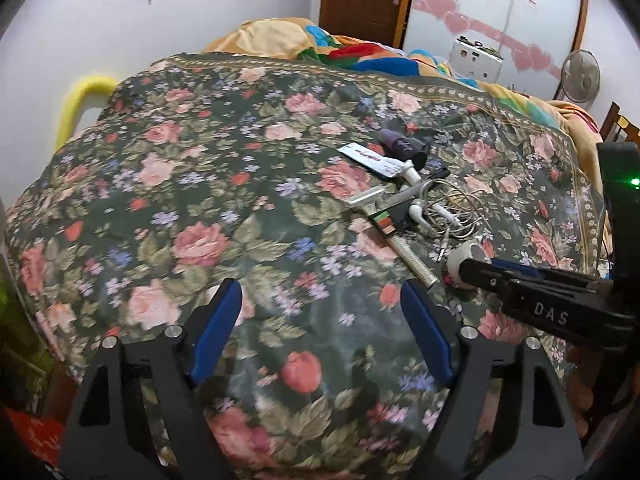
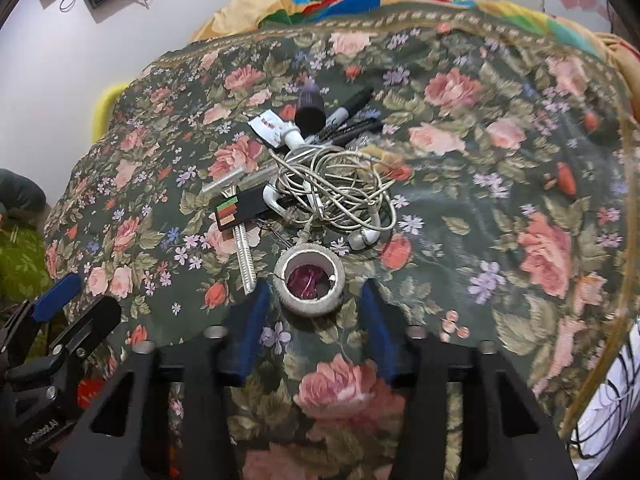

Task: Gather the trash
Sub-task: 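Move both tools down toward the small items on the floral bedspread, then grasp the white tape roll with the right gripper while the left gripper grasps the silver razor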

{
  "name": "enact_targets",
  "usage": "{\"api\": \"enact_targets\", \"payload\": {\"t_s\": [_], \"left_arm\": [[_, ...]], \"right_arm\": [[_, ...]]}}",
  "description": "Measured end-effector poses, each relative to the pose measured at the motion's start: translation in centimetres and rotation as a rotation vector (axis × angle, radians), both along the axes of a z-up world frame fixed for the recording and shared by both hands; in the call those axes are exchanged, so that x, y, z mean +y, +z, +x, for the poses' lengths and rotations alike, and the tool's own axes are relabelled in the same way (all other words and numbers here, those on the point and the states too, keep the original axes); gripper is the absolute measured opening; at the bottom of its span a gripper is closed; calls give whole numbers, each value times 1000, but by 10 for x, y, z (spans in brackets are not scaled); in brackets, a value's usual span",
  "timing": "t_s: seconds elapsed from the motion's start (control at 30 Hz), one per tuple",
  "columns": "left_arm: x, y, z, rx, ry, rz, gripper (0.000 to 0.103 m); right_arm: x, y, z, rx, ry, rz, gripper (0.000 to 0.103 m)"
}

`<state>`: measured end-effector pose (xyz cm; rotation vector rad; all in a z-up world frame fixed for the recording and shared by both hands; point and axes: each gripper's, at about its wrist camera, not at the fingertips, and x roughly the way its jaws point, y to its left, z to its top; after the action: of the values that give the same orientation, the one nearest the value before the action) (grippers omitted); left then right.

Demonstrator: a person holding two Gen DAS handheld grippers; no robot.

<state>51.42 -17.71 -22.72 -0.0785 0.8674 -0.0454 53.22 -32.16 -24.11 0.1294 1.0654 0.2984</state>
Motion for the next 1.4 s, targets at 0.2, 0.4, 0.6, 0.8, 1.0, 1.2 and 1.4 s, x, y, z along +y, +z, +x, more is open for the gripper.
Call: {"api": "enact_targets", "payload": {"t_s": [0.2,0.4,0.6,0.8,1.0,1.2,1.4], "left_arm": [[-29,-7,25,-8,-14,5,76],[-59,-22,46,9,-11,52,66],[-78,-42,56,50,-9,122,45],[-66,-46,54,71,40,64,19],[-38,-42,52,136,23,-57,8],[-21,-23,25,130,9,-70,8],[-8,16,-6,89,-13,-76,8]], "right_arm": [[-10,6,-4,-43,-18,-8,32],[-25,19,-12,-86,-38,-58,32],[-33,28,-21,-108,-43,-86,32],[-31,37,-29,-139,-28,-109,32],[-28,43,-38,-145,-26,-110,32],[-24,58,-51,-168,-21,-131,32],[-14,81,-67,-202,-8,-140,32]]}}
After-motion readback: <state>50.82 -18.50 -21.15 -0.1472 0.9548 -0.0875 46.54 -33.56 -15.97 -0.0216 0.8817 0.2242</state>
